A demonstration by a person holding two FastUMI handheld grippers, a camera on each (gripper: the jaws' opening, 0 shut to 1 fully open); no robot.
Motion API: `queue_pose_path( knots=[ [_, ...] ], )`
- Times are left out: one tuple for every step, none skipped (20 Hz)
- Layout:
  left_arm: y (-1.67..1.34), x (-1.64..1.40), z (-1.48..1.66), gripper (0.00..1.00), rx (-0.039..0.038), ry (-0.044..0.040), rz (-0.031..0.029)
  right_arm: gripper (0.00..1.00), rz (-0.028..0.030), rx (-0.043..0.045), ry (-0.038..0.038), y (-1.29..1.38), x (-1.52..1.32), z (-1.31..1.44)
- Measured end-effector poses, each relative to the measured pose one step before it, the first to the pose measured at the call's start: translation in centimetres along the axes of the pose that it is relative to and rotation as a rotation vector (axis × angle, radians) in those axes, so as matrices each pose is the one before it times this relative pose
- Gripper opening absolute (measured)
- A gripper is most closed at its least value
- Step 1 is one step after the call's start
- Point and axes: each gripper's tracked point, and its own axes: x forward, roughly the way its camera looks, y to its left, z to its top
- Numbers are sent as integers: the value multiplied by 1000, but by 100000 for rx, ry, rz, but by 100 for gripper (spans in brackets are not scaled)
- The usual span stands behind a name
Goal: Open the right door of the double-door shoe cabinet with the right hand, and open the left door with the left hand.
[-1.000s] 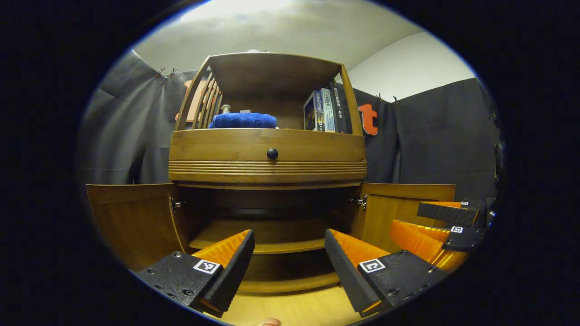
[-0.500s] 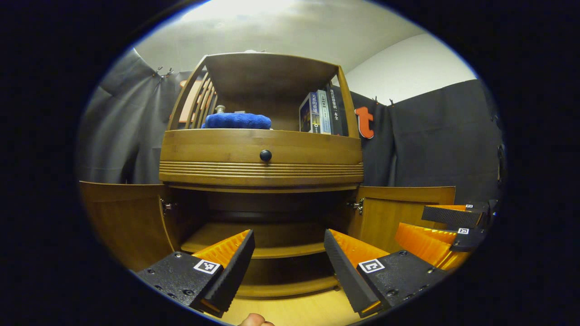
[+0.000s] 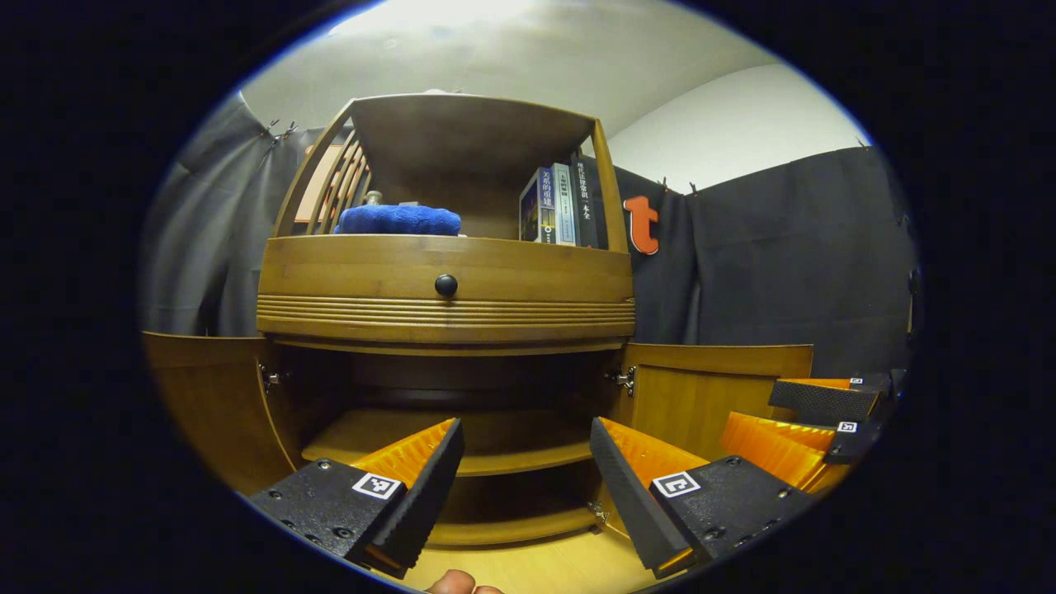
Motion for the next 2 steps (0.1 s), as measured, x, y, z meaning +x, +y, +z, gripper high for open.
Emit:
queue_pose_path(
  knots=[
    [-143,56,11,94,-166,-148,-429,97,-272,74,-287,-85,-75,105],
    [-103,-26,-29,94,-237,10,-334,97,-319,-26,33,-40,-53,-82]
  ],
)
